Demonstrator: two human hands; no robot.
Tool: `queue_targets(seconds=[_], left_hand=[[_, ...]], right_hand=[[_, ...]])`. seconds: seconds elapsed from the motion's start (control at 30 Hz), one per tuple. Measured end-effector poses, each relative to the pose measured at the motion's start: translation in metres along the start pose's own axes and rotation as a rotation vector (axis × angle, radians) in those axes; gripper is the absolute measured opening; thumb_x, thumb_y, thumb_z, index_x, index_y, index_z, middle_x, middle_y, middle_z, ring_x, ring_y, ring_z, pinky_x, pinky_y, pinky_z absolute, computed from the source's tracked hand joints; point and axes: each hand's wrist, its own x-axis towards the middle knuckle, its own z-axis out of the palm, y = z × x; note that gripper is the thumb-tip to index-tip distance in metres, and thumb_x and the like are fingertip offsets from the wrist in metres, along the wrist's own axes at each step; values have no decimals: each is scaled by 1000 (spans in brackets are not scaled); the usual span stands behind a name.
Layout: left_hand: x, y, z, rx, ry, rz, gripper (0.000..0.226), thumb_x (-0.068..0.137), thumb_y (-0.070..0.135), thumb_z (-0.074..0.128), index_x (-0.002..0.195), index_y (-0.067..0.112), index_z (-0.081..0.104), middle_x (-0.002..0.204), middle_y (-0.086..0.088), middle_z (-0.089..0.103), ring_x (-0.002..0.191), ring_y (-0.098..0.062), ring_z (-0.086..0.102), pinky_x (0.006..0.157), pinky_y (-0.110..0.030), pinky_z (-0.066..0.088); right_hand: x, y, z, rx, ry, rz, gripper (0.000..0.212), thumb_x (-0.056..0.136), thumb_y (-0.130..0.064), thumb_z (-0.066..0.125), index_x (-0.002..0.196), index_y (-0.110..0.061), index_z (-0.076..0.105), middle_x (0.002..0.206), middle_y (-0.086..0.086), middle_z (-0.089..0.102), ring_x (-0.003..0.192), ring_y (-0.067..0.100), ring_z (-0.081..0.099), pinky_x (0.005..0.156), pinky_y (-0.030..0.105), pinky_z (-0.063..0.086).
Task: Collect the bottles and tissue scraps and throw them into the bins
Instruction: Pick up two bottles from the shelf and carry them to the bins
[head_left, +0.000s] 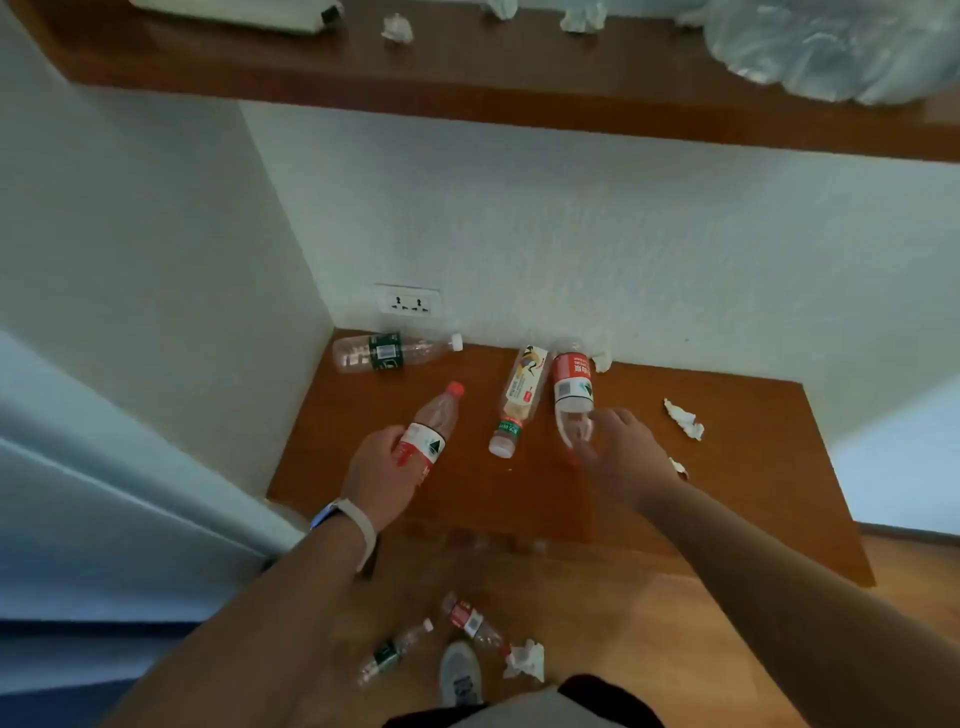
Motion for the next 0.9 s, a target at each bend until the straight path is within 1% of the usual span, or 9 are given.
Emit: queue_targets(seconds=[0.13,0.23,0.37,0.43,0.5,0.57,0.63,0.73,0.9], left_hand=[[20,-8,2,74,-40,-54,49,89,36,63,134,23,47,122,2,56,99,-13,57,82,-35,55],[34,-16,12,90,-89,-85,35,86,37,66,119,29,54,107,3,63,90,-14,63,76,-39,59],[45,-15,24,104,-93,-125,45,84,34,68,126,27,52,112,1,61,98,-22,62,83,-43,56],[49,-16,31,106,-109,-153,48,82,44,66,125,32,49,109,0,62,93,-23,63,79,-44,57],[51,-20,38,90,-124,-199,56,78,50,66,127,35,43,105,0,62,87,-22,65,73,-44,59],[52,-20,44,80,-126,-227,69,77,43,73,135,31,38,112,0,59,92,-22,63,77,-44,58],[52,-14,48,78,-117,-257,75,74,38,78,136,28,38,114,0,59,93,-20,62,79,-42,56],[50,-8,55,6,-84,-317,66,72,31,81,128,23,47,108,-1,63,87,-18,64,77,-41,57],[52,-11,65,-32,31,-313,72,64,52,70,128,30,46,108,1,62,89,-19,63,76,-45,57]], right_hand=[[15,-3,10,120,-27,164,58,89,-53,58,138,-27,42,140,1,47,113,23,56,85,45,56],[30,-1,17,162,-32,223,62,87,-54,61,138,-25,41,136,2,49,109,24,59,82,45,58],[60,7,24,228,-23,252,60,90,-48,59,139,-20,38,133,4,49,107,23,57,77,37,56],[78,11,28,252,-52,244,58,90,-42,60,138,-17,38,134,8,47,110,25,54,78,34,50],[93,13,32,303,-99,284,60,90,-39,62,140,-19,34,137,6,44,118,30,51,85,42,54],[106,14,36,380,-102,359,65,90,-37,64,143,-24,30,139,3,41,124,33,49,88,52,54],[119,18,40,412,-104,389,68,88,-35,65,144,-26,29,139,4,39,125,33,47,91,55,51],[136,26,44,434,-129,420,71,85,-37,68,143,-24,29,134,6,41,120,30,49,93,52,50],[157,33,45,537,-205,508,69,85,-37,70,138,-19,31,125,7,52,107,27,57,84,46,54]])
